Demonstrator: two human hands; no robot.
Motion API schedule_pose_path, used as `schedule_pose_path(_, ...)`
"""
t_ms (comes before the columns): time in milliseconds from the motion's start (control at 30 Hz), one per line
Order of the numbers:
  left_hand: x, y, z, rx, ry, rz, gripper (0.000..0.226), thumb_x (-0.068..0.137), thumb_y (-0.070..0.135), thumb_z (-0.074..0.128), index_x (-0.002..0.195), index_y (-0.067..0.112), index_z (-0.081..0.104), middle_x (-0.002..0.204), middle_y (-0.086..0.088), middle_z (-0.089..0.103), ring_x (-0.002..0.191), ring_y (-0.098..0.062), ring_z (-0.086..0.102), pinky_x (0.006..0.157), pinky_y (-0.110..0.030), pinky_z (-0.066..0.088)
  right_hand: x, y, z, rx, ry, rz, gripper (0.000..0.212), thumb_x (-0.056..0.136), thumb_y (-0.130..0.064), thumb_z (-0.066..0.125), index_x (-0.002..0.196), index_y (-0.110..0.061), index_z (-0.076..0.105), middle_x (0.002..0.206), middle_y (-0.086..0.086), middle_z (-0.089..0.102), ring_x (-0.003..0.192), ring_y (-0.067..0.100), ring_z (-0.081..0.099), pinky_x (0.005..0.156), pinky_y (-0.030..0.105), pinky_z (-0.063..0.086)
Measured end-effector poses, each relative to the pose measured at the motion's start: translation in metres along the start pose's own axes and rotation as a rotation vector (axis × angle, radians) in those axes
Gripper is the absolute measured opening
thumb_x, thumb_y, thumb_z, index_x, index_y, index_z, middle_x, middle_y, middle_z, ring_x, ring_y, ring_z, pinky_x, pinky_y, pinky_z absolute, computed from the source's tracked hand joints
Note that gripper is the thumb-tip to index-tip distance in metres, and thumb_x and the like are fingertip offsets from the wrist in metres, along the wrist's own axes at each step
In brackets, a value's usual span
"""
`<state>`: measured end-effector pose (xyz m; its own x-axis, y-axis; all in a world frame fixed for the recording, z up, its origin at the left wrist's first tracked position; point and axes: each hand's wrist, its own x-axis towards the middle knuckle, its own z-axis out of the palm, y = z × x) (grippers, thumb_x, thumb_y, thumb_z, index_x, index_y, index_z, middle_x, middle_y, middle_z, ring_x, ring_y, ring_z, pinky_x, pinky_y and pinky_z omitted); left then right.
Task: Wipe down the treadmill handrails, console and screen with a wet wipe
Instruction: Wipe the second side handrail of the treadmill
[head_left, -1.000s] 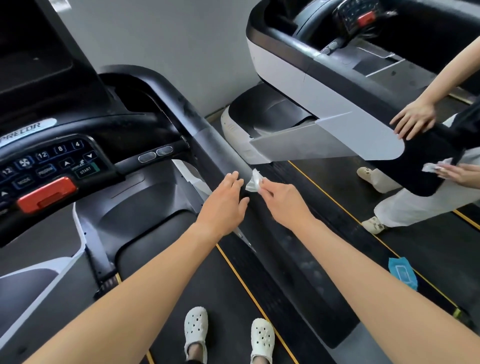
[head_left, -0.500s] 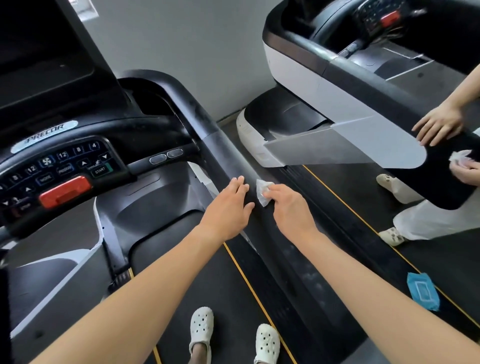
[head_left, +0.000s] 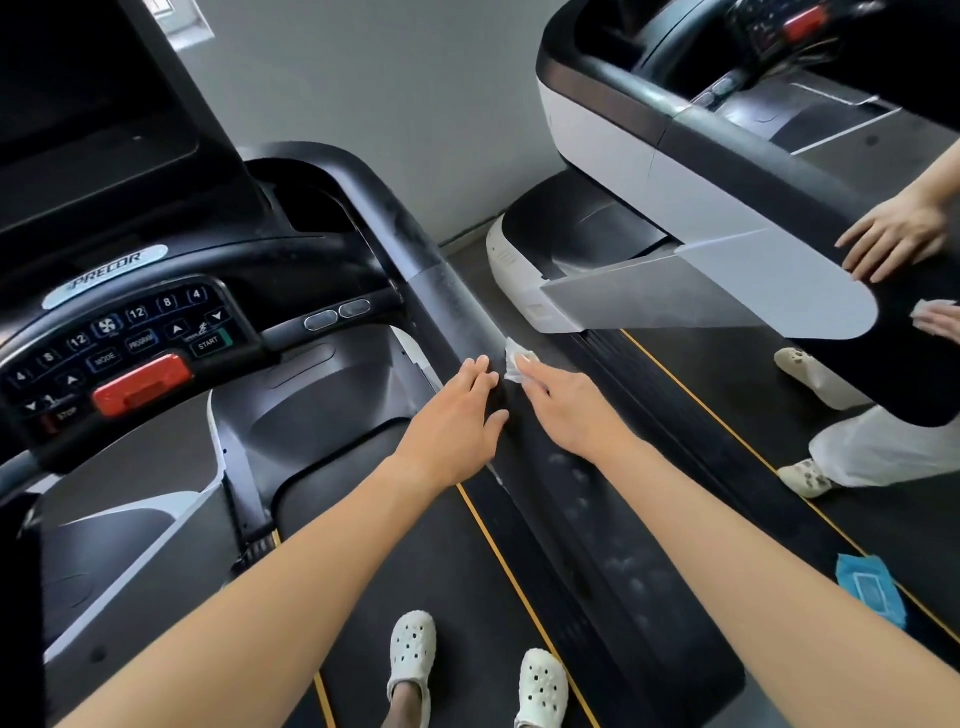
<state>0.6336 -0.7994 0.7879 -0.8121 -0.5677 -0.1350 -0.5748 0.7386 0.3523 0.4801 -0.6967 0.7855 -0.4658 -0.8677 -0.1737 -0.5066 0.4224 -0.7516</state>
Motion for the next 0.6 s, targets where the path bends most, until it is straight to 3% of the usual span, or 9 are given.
schedule_pose_path(133,0.000,0.002,0.001,0.001,-0.017,-0.010,0.060,0.109,0.038,0.041,0.161,0.010,0.027,0.172,0.004,0.011,0.158,-0.008,0.003,0.124,-0.023,0.007,-0.010,0.017,0.001,0.038,0.028,0.008,0.041,0.111,-0.023,0.039,0.150,-0.026,0.051,0.125,0.008,0.069,0.105,0.019,0.063,0.095,0.029,0.049)
schedule_pose_path(300,0.000,0.003,0.000,0.005,-0.031,-0.022,0.060,0.109,0.038,0.041,0.161,0.011,0.028,0.172,0.004,0.012,0.158,-0.008,0.003,0.124,-0.024,0.008,0.016,0.008,0.004,0.071,-0.038,0.116,0.045,0.112,-0.021,0.032,0.155,-0.024,0.043,0.146,0.012,0.055,0.133,0.028,0.049,0.104,0.027,0.035)
schedule_pose_path(400,0.000,0.004,-0.001,0.008,-0.050,-0.033,0.061,0.109,0.039,0.040,0.162,0.012,0.027,0.172,0.006,0.010,0.158,-0.007,0.002,0.124,-0.025,0.009,0.015,0.013,0.001,0.091,-0.044,0.136,0.044,0.112,-0.021,0.031,0.153,-0.022,0.046,0.150,0.012,0.052,0.137,0.029,0.047,0.110,0.031,0.034)
schedule_pose_path(600,-0.001,0.005,0.000,-0.018,-0.055,-0.051,0.060,0.110,0.039,0.039,0.162,0.013,0.025,0.172,0.009,0.007,0.157,-0.005,0.000,0.122,-0.023,0.009,-0.021,0.028,0.005,-0.016,0.040,0.107,0.042,0.113,-0.024,0.030,0.151,-0.023,0.047,0.128,0.013,0.067,0.113,0.030,0.063,0.096,0.035,0.048)
